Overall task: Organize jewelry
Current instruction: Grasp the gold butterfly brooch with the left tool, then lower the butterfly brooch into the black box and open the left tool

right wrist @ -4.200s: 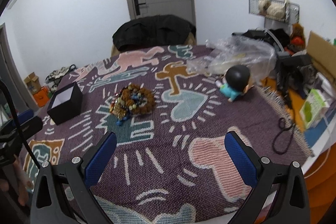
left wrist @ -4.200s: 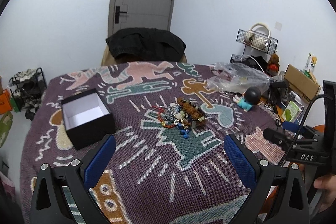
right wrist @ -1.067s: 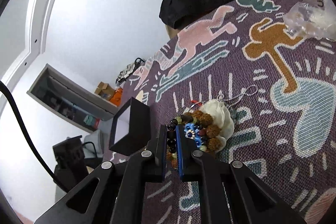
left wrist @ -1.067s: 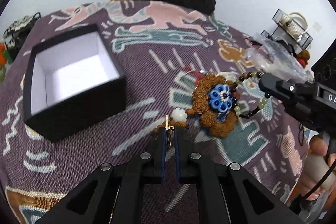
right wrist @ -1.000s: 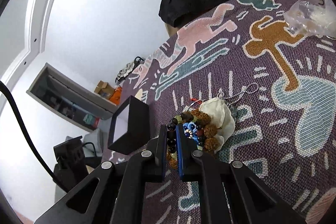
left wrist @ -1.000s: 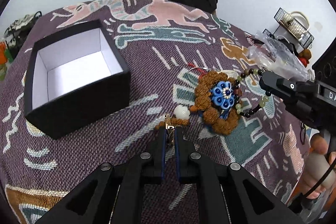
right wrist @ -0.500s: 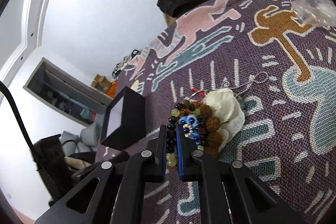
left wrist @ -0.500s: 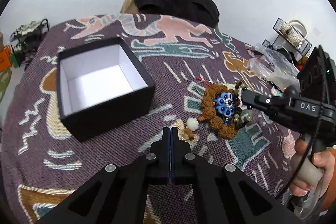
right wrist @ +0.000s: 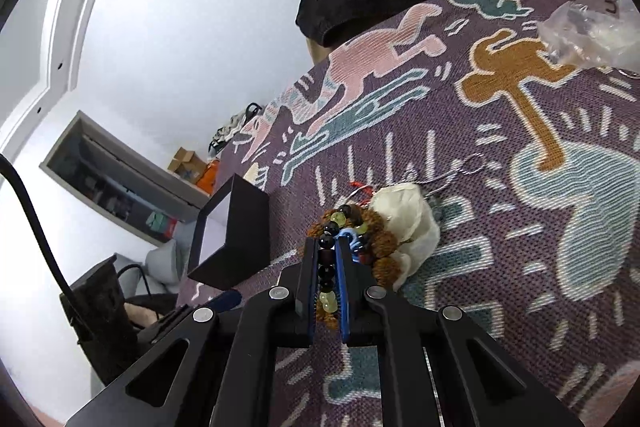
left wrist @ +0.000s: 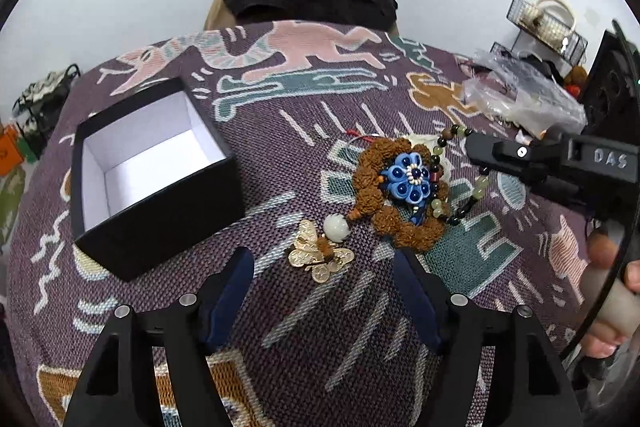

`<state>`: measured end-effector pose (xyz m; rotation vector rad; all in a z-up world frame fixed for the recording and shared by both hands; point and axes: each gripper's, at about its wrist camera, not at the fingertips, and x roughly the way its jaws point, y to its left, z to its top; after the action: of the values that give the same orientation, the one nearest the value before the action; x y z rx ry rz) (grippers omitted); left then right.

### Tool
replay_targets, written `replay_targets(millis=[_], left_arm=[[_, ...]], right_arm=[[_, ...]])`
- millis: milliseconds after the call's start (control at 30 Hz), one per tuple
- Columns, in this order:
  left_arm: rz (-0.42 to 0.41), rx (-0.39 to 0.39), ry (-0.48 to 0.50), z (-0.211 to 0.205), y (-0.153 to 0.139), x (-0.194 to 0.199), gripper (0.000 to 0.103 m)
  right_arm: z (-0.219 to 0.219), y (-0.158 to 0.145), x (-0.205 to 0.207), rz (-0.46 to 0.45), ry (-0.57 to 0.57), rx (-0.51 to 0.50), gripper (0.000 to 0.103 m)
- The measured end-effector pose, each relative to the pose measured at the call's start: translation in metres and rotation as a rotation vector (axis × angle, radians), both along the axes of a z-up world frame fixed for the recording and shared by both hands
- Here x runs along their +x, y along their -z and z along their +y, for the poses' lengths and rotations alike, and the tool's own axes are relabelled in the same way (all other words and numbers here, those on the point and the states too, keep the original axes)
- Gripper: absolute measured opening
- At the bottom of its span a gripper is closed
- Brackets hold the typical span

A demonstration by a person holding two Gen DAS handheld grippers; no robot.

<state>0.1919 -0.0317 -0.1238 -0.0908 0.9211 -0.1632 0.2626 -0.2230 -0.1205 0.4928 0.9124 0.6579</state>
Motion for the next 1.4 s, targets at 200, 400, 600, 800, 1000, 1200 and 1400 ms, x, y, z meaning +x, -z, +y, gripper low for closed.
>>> replay_targets(millis=[200, 400, 600, 800, 1000, 1200, 1400], left_arm=[[0.034, 0.053, 0.006, -0.007, 0.018, 0.018, 0.072], [0.027, 0.106, 0.012, -0.008, 0.021, 0.017, 0.044], [0.043, 0.070, 0.028, 0.001, 0.020, 0.006, 0.043], [0.021, 0.064, 0.009, 0.012, 0.008, -0.009, 0.043], [-0.062, 0.024, -0.015, 0.024, -0.021, -0.020, 0.043], [-0.121, -0.016, -0.028, 0.032, -0.038, -0.020, 0.043], [-0.142, -0.041, -0.044, 0.039, -0.044, -0.021, 0.043]], right_arm=[[-0.007, -0.001, -0.002, -0.001, 0.008, 0.009, 0.010], [-0.008, 0.000, -0.002, 0.000, 0.009, 0.008, 0.010], [0.004, 0.002, 0.000, -0.004, -0.014, -0.003, 0.010], [0.011, 0.001, -0.001, -0.004, -0.018, -0.014, 0.010], [0.023, -0.010, -0.004, -0.033, -0.039, -0.028, 0.010], [0.036, -0.013, -0.008, -0.045, -0.067, -0.035, 0.010], [0.037, -0.012, -0.009, -0.041, -0.073, -0.034, 0.010]])
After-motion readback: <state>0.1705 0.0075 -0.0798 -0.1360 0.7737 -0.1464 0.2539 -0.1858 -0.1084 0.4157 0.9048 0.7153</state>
